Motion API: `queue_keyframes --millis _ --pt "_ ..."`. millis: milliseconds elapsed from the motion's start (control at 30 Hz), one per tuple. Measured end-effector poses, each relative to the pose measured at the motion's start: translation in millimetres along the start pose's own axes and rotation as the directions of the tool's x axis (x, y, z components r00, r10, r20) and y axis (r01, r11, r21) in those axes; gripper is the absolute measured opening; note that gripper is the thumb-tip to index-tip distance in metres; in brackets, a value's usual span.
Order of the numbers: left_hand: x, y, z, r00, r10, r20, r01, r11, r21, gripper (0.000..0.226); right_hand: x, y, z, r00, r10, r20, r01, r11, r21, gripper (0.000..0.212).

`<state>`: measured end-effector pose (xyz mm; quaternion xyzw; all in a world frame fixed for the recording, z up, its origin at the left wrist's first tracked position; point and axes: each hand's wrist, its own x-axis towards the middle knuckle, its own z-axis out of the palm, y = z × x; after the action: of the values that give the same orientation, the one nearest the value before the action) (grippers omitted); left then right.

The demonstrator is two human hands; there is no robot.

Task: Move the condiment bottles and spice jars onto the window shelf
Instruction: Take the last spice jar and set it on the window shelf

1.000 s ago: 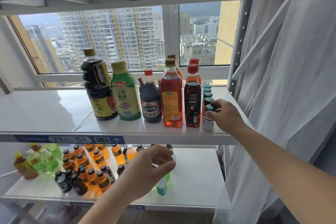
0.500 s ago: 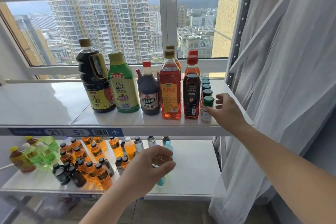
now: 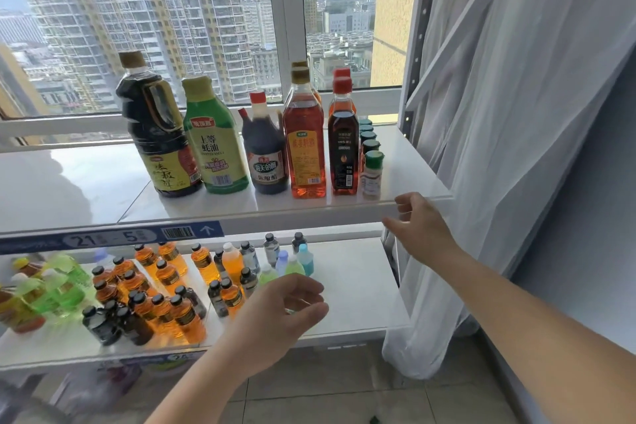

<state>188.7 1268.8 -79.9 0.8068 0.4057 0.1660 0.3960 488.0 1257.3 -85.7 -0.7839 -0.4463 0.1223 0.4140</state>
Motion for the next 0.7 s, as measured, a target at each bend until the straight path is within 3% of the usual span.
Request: queue_keyframes --millis 367,700 --pt "-33.8 -38.6 9.4 0.995 -0.023 0.099 0.016 0.998 0.063 0.017 -97.4 38.5 15.0 0.989 0.08 0.123 -0.078 0.997 -0.021 0.043" --pt "-58.4 -71.2 62.7 0.962 -0.191 0.194 0.154 0.969 0.193 0.015 -187.3 115.9 19.9 0.928 0.211 0.307 -0.199 0.977 -0.071 0.045"
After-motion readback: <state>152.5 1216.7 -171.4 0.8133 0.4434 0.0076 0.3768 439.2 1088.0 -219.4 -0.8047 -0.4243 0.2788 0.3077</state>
